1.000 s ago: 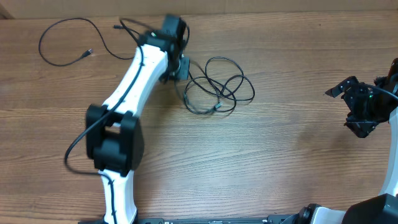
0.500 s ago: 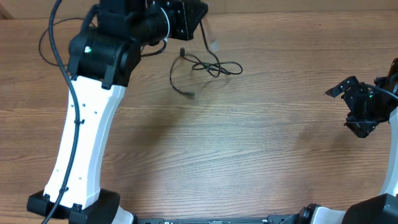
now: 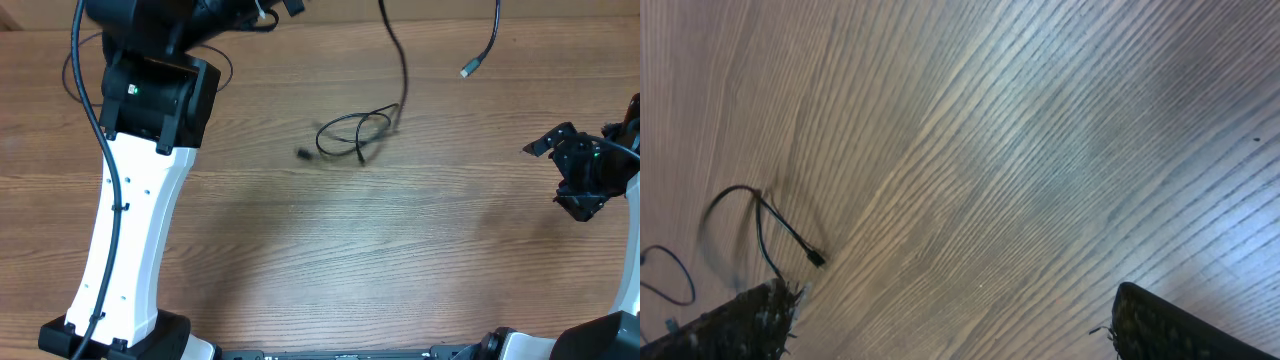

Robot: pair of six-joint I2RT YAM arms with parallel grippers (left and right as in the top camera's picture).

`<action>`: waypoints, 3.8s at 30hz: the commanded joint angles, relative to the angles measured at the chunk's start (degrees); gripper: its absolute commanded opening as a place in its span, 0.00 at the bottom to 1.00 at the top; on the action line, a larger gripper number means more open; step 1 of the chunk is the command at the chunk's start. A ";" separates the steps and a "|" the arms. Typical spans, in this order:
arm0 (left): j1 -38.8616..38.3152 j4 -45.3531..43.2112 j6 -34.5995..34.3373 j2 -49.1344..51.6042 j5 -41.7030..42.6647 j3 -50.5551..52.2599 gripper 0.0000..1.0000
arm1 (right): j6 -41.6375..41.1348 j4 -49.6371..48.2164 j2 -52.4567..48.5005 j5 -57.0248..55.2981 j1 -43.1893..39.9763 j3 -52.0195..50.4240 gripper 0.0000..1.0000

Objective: Untangle cables

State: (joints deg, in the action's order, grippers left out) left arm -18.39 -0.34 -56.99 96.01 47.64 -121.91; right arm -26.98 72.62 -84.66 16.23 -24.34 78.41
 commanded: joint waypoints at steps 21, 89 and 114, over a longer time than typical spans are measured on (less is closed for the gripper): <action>9.25 16.39 -4.22 -0.87 -8.83 -0.66 0.04 | 0.28 -0.31 0.42 -0.13 -0.07 1.05 1.00; 46.80 75.52 22.75 1.46 -87.03 -0.39 0.04 | 0.28 -0.52 0.42 -0.13 -0.07 1.05 1.00; 61.86 70.36 17.55 9.97 -70.07 -0.33 0.04 | 0.28 -0.52 0.42 -0.13 -0.07 1.05 1.00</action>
State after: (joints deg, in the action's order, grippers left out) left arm 43.81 67.61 -38.59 102.65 -28.40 -122.28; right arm -26.96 72.42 -84.66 16.27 -24.34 78.43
